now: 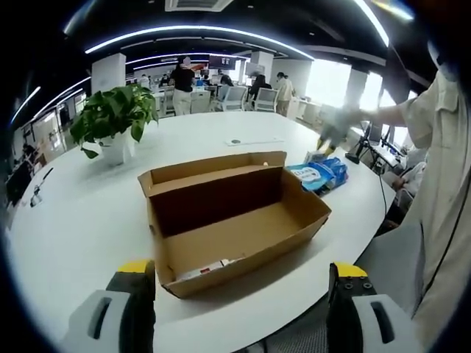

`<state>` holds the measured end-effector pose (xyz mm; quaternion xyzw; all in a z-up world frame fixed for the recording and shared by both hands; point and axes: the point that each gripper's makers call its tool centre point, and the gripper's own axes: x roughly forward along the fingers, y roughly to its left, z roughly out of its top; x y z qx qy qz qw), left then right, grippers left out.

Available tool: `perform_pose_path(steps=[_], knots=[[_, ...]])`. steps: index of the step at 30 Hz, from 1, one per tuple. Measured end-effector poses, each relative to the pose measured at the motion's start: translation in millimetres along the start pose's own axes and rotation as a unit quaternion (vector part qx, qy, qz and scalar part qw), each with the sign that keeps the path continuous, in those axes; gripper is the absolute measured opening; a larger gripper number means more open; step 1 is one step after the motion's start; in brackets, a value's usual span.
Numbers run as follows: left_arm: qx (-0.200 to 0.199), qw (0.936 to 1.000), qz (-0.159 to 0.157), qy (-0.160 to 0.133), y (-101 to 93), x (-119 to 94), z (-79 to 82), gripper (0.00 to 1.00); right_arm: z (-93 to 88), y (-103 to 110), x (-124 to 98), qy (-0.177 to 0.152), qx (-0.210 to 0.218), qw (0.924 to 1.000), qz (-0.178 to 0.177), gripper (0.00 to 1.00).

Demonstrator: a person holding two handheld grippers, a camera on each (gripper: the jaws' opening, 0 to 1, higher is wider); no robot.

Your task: Operate the shoe box by opening the lid, removing the specified soft item, and placing it in the target area until the item is outside and the box remains undamaged.

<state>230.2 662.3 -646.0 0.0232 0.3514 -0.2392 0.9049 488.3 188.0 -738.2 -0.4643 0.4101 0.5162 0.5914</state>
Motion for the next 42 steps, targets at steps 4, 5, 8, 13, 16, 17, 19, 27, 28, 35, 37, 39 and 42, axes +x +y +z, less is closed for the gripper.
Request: perform_pose_path(steps=[4, 5, 8, 13, 16, 17, 19, 27, 28, 35, 37, 39, 42], knots=[[0.002, 1.0000, 0.001, -0.001, 1.2, -1, 0.8, 1.00, 1.9, -2, -3, -0.004, 0.006, 0.9999, -0.008, 0.31], [0.002, 1.0000, 0.001, -0.003, 1.4, -1, 1.4, 1.00, 2.4, -2, -5, -0.005, 0.008, 0.9999, -0.009, 0.32], [0.003, 1.0000, 0.000, -0.004, 1.5, -1, 2.3, 1.00, 6.8, -2, -10, -0.017, 0.022, 0.9995, -0.018, 0.38], [0.008, 0.9999, -0.002, -0.007, 1.5, -3, 3.8, 1.00, 15.9, 3, -22, -0.040, 0.047, 0.9978, -0.026, 0.51], [0.011, 0.9998, -0.005, -0.013, 0.8, -5, 6.4, 1.00, 18.5, 6, -28, -0.046, 0.053, 0.9971, -0.030, 0.59], [0.013, 0.9998, -0.006, -0.015, 0.5, -5, 7.3, 1.00, 19.4, 8, -30, -0.049, 0.055, 0.9968, -0.032, 0.61], [0.019, 0.9996, -0.008, -0.018, -0.5, -6, 9.3, 1.00, 20.7, 11, -35, -0.052, 0.060, 0.9961, -0.037, 0.64], [0.032, 0.9991, -0.022, -0.018, -4.3, -7, 14.8, 0.97, 37.0, 27, -54, -0.085, 0.085, 0.9913, -0.053, 0.78], [0.031, 0.9991, -0.024, -0.018, -4.2, -8, 15.1, 0.97, 40.5, 30, -58, -0.091, 0.091, 0.9901, -0.055, 0.79], [0.050, 0.9982, -0.032, -0.013, 0.9, -10, 19.9, 0.96, 61.3, 45, -80, -0.137, 0.137, 0.9783, -0.073, 0.91], [0.057, 0.9977, -0.034, -0.012, 3.8, -9, 21.6, 0.95, 67.1, 51, -86, -0.147, 0.147, 0.9749, -0.080, 0.95], [0.060, 0.9975, -0.037, -0.011, 7.8, -8, 22.2, 0.92, 73.3, 58, -92, -0.159, 0.159, 0.9706, -0.087, 0.96], [0.064, 0.9971, -0.041, -0.005, 12.7, -7, 22.0, 0.90, 82.9, 70, -99, -0.179, 0.175, 0.9637, -0.094, 0.96]])
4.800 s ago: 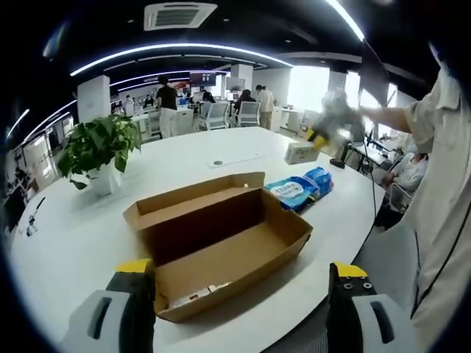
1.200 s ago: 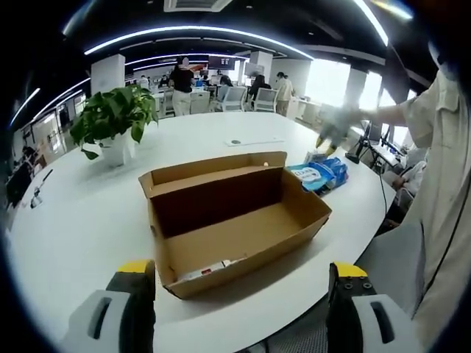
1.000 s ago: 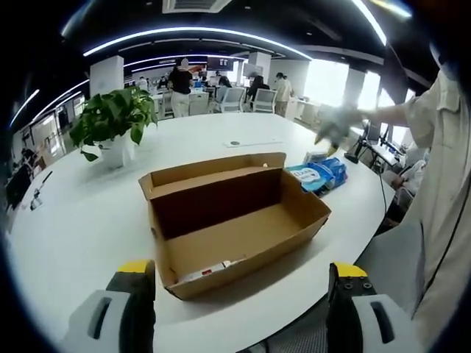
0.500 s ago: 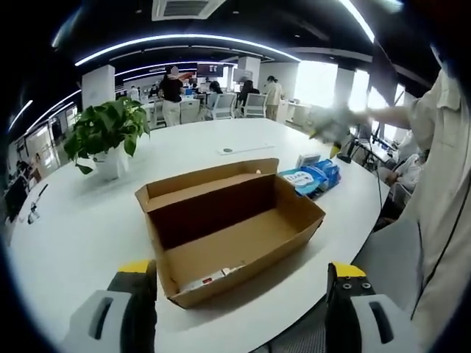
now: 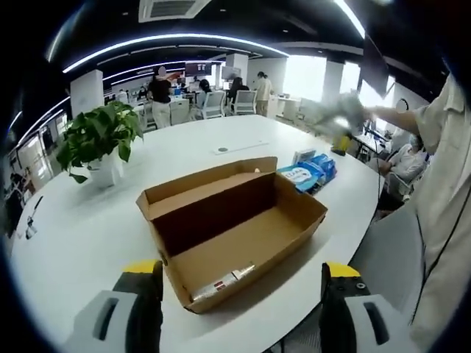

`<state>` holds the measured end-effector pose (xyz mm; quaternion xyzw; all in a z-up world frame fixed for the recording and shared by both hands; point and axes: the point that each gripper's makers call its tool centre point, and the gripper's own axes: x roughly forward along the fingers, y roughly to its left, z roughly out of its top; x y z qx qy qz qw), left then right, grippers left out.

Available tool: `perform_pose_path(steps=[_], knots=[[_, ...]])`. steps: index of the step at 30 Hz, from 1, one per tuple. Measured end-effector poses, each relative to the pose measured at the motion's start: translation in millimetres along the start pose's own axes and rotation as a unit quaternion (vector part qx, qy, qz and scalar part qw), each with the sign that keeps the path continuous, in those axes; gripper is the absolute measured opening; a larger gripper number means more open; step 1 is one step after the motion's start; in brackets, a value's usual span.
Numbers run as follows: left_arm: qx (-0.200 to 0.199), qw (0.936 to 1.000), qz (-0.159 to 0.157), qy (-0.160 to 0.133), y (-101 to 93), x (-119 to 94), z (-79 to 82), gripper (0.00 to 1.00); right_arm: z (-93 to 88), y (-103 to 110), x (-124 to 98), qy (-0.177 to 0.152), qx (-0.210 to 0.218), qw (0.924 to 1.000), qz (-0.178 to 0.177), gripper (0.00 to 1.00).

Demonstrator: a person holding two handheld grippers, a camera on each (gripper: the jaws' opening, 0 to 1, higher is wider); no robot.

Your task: Operate the shoe box by opening the lid, removing the specified soft item, and placing it in the target area until the item is outside and the box remains undamaged.

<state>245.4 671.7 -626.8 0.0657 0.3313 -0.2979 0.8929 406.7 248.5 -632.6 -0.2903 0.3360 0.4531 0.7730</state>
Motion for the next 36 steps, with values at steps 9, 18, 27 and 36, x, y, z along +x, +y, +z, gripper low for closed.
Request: perform_pose_path(steps=[9, 18, 27, 36], knots=[[0.009, 0.9998, -0.007, 0.015, 19.6, 4, -5.4, 0.82, 7.1, 38, -14, -0.037, 0.035, 0.9985, -0.019, 0.96], [0.040, 0.9981, -0.024, 0.041, 25.7, 15, -1.2, 0.78, 12.5, 69, -25, -0.067, 0.073, 0.9943, -0.041, 0.96], [0.063, 0.9935, -0.063, 0.071, 24.2, 25, -0.2, 0.73, 21.2, 96, -33, -0.087, 0.099, 0.9898, -0.054, 0.96], [0.100, 0.9843, -0.099, 0.107, 23.5, 34, -6.1, 0.67, 21.6, 127, -35, -0.089, 0.119, 0.9882, -0.039, 0.96]])
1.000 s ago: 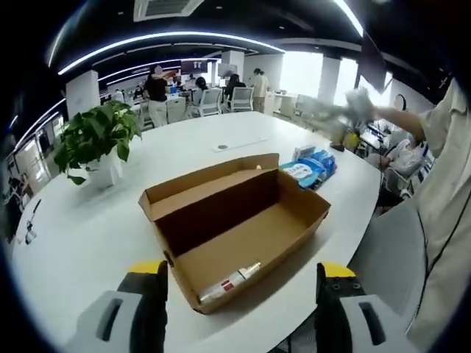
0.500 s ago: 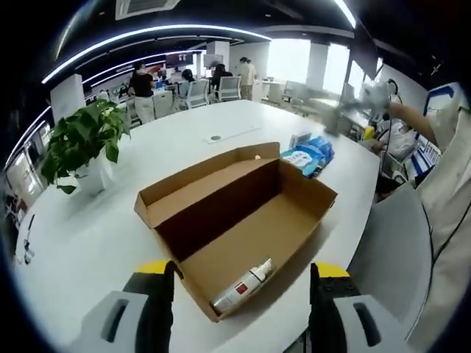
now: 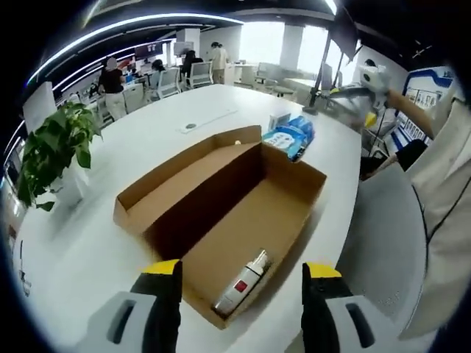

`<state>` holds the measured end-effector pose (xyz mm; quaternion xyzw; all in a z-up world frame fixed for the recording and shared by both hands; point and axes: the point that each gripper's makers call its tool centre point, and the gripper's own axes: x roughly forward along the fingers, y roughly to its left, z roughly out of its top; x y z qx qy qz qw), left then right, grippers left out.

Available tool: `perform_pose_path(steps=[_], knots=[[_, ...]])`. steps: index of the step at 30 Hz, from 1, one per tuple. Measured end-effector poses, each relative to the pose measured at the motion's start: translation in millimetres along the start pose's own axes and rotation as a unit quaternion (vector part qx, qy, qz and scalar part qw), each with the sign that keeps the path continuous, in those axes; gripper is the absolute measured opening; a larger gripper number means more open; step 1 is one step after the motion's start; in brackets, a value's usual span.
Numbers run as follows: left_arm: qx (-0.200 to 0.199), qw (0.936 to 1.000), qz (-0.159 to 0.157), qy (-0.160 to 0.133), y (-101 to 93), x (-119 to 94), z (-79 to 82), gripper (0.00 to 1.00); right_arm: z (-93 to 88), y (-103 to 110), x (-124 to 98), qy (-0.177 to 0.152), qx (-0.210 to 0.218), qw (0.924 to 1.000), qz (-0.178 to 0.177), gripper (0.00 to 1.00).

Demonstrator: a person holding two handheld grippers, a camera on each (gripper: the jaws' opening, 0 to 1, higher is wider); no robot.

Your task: Operate the shoe box by opening the lid, removing the specified soft item, and placing it in the target area until the item is outside and the box remains undamaged.

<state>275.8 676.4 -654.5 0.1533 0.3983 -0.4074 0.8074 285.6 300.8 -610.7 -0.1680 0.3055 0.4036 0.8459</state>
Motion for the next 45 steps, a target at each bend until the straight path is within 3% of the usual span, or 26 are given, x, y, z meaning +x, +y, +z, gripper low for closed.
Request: perform_pose_path(steps=[9, 22, 33, 42, 45], knots=[[0.028, 0.9987, -0.027, 0.032, -0.2, 8, -1.0, 0.66, -5.6, 24, -1, -0.011, 0.019, 0.9998, -0.001, 0.96], [0.080, 0.9917, -0.074, 0.069, 5.2, 30, 6.6, 0.62, -20.8, 48, -7, -0.009, 0.045, 0.9989, 0.000, 0.96], [0.133, 0.9781, -0.104, 0.122, 13.8, 46, -0.2, 0.59, -28.1, 57, -10, -0.002, 0.062, 0.9981, -0.009, 0.96], [0.177, 0.9611, -0.126, 0.170, 22.5, 59, -13.2, 0.62, -23.8, 57, -12, -0.007, 0.071, 0.9973, -0.016, 0.96], [0.202, 0.9515, -0.122, 0.198, 28.1, 63, -21.6, 0.62, -25.6, 57, -10, -0.005, 0.074, 0.9971, -0.016, 0.96]])
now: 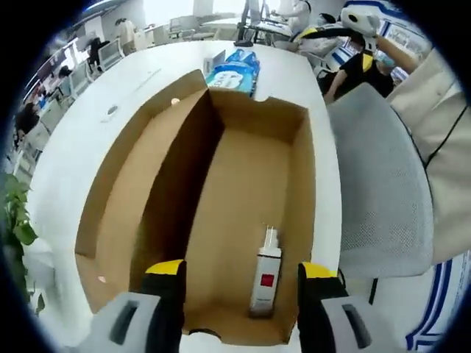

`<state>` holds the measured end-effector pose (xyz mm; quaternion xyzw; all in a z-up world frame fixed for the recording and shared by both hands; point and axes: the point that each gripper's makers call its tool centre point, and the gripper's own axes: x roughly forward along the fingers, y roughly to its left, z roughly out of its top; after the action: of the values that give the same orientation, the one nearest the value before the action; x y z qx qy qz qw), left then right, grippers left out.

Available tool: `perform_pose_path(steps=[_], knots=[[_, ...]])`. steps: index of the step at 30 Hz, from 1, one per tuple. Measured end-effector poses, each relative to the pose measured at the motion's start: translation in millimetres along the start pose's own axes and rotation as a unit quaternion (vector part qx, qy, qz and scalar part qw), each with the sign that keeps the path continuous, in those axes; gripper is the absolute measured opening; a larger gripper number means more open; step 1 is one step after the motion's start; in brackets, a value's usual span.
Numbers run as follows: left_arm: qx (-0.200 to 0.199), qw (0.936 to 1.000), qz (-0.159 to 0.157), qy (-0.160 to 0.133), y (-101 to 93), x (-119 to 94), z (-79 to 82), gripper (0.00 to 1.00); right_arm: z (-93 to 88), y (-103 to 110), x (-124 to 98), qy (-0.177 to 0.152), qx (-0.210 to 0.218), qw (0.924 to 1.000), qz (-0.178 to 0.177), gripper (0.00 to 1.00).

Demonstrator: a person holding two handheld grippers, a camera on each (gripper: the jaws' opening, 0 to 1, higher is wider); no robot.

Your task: Operate the shoe box by opening the lid, removing the specified soft item, and placing it in the target area until the item is outside and the box remains undamaged.

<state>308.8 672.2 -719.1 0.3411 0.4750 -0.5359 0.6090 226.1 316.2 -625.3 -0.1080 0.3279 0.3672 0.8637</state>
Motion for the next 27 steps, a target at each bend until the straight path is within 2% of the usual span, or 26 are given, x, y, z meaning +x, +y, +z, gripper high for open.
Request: perform_pose_path(steps=[8, 18, 23, 27], knots=[[0.033, 0.9989, -0.018, 0.029, -0.6, 12, -4.6, 0.59, -8.1, 1, 3, 0.013, 0.004, 0.9999, 0.002, 0.96], [0.069, 0.9942, -0.046, 0.069, -4.2, 29, -10.1, 0.59, -15.0, -2, 6, 0.024, 0.013, 0.9996, 0.000, 0.96], [0.085, 0.9922, -0.050, 0.076, -3.8, 34, -11.7, 0.53, -16.3, -6, 7, 0.027, 0.011, 0.9996, -0.005, 0.96], [0.093, 0.9904, -0.061, 0.082, -7.5, 36, -14.1, 0.53, -15.0, -6, 8, 0.026, 0.011, 0.9996, -0.005, 0.96]])
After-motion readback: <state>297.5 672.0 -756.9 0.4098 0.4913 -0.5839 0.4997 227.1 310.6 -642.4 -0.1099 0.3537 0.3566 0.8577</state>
